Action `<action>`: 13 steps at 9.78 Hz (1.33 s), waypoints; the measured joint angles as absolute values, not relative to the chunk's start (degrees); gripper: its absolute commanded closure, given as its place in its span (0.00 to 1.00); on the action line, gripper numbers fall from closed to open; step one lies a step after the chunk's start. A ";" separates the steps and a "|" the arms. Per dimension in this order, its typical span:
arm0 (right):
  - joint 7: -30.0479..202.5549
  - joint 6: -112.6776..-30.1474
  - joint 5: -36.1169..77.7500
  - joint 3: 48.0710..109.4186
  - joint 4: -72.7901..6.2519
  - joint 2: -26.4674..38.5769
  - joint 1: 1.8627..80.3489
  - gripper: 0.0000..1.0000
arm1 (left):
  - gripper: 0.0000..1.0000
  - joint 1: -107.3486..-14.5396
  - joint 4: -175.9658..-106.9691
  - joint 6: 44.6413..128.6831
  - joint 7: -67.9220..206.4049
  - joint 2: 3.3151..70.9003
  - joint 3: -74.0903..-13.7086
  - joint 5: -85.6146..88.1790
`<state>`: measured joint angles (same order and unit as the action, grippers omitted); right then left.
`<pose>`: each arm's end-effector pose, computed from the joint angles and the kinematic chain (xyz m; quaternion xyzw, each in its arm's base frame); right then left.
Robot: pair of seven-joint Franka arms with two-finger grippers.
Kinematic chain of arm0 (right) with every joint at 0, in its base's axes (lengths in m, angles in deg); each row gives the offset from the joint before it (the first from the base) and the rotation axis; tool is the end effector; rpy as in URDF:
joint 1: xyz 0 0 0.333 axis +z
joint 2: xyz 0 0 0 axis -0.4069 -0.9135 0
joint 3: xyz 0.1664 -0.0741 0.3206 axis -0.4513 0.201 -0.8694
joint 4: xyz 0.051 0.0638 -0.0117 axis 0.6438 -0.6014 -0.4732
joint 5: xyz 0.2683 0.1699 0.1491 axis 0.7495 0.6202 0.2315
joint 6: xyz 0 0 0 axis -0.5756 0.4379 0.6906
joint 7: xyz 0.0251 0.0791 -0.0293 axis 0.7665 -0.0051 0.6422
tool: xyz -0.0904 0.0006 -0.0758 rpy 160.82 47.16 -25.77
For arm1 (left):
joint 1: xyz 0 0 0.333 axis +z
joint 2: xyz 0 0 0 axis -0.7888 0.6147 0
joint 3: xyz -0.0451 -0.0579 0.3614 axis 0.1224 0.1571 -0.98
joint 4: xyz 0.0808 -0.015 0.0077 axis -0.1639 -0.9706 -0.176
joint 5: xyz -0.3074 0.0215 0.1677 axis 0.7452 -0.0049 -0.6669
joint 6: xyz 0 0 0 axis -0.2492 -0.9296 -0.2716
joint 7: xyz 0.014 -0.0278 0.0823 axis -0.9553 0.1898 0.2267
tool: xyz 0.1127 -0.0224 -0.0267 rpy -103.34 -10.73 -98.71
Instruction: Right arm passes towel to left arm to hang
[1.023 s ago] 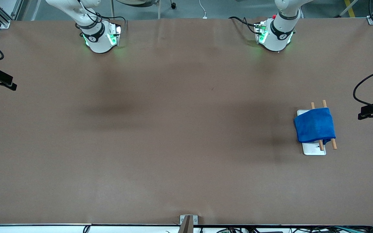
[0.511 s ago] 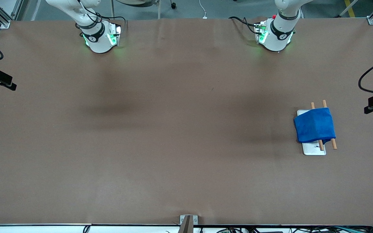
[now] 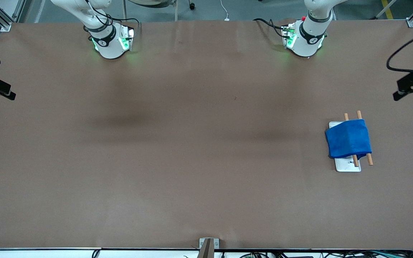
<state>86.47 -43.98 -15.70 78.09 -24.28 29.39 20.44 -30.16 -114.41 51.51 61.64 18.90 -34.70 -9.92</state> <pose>0.5033 -0.0730 0.6630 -0.9995 0.0271 0.0175 0.0056 0.5372 -0.0218 0.7209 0.9983 -0.0526 0.0229 0.0116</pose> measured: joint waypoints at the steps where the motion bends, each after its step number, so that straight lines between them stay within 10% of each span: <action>1: 86.47 -43.98 -15.69 78.06 -24.28 29.39 20.43 0.00 | 0.00 -33.57 -116.84 51.43 63.56 16.84 -36.97 -8.97; 7: 86.58 -43.94 -15.67 78.01 -24.29 29.39 20.36 0.00 | 0.00 -51.49 -137.26 57.06 66.55 3.21 -52.74 -7.19; 13: 86.58 -43.93 -15.67 78.01 -24.29 29.39 20.34 0.00 | 0.00 -51.29 -138.02 57.18 66.17 3.83 -53.39 -7.19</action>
<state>86.58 -43.93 -15.67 78.01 -24.29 29.39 20.34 -51.29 -138.02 57.18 66.17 3.83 -53.39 -7.19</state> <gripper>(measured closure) 0.000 0.000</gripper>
